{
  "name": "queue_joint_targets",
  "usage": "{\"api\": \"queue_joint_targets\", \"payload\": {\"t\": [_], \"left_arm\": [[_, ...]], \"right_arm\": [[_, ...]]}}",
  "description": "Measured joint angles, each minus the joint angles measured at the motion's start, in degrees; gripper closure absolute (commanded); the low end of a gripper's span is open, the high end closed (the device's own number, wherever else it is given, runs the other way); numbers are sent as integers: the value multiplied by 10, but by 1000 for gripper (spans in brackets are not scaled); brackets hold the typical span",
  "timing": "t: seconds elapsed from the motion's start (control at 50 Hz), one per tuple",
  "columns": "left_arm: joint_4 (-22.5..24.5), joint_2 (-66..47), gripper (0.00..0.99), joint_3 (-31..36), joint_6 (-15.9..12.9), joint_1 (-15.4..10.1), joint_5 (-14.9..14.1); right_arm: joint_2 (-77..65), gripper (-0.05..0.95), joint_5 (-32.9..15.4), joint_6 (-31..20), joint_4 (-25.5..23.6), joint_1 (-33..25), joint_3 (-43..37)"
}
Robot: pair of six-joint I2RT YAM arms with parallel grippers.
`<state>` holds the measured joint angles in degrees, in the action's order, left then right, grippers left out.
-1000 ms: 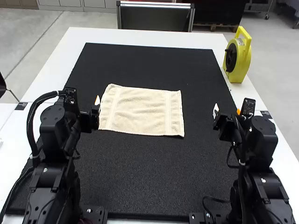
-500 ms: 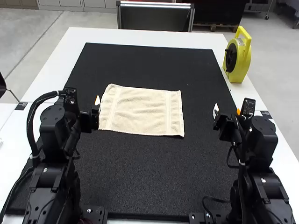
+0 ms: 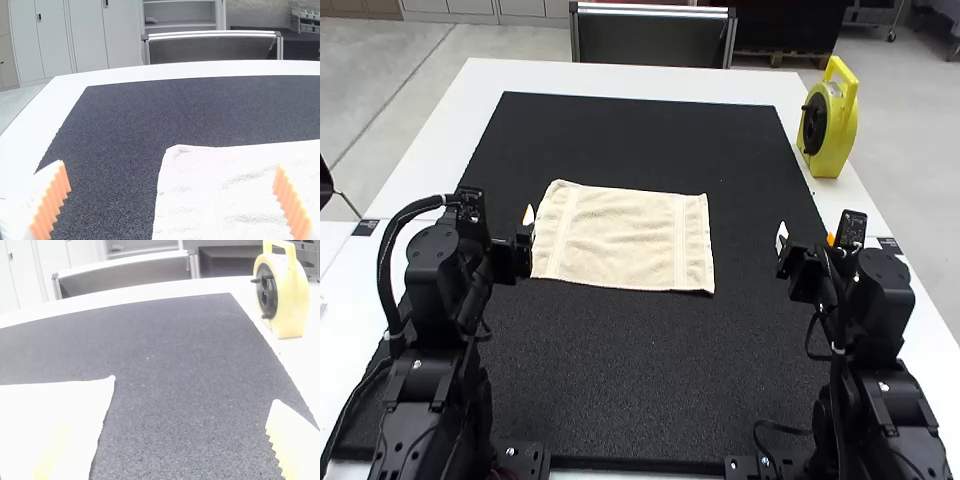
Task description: Fold the towel.
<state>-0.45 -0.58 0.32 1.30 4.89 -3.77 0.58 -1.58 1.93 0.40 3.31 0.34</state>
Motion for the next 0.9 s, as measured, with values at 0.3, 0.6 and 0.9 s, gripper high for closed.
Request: {"api": "queue_joint_targets", "payload": {"t": [0.3,0.6,0.9], "left_arm": [[0,0,36,0,0,0,0],[7,0,41,0,-3,0,0],[29,0,48,0,-33,0,0]], "right_arm": [[0,-18,0,0,0,0,0],[0,-18,0,-2,0,0,0],[0,-18,0,-4,5,0,0]]}}
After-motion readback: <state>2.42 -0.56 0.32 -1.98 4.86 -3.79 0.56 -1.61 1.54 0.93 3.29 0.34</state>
